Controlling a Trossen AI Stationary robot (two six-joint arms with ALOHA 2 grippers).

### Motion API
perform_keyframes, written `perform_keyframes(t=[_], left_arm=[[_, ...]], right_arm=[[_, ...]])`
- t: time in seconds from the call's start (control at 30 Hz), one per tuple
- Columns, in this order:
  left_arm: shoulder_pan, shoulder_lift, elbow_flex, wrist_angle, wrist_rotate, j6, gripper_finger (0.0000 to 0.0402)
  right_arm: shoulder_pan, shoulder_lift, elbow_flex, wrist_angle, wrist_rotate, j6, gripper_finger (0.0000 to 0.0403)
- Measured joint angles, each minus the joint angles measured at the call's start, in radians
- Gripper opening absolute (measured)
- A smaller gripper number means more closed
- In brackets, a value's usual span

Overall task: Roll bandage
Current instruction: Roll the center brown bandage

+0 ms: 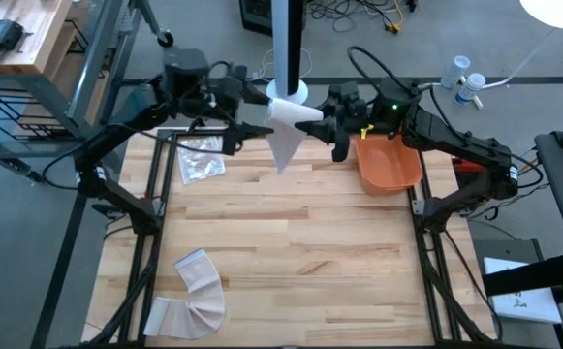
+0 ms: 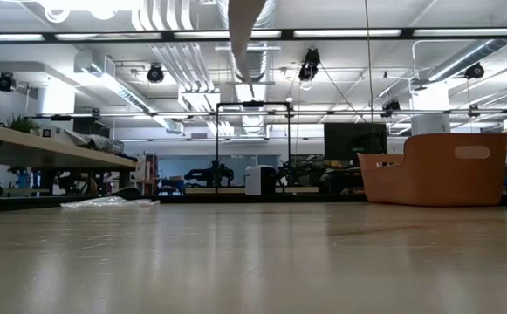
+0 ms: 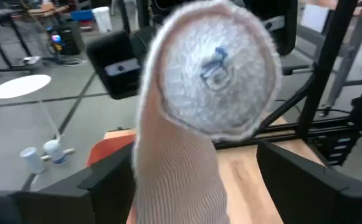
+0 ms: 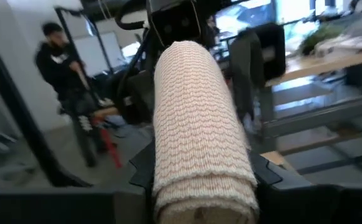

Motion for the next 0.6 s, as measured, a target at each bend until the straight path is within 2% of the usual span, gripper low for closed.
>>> perform_keyframes(t=[0.33, 0.6], left_arm=[[0.0, 0.056, 0.0, 0.068, 0.023, -0.032, 0.0279], [0.0, 0.081, 0.0, 0.079, 0.12, -0.15, 0.0266]], right_arm=[[-0.003, 0.002, 0.0, -0.076, 0.126, -0.146, 0.0128], [-0.002, 0.0, 0.0, -0.07, 0.133, -0.246, 0.0128]])
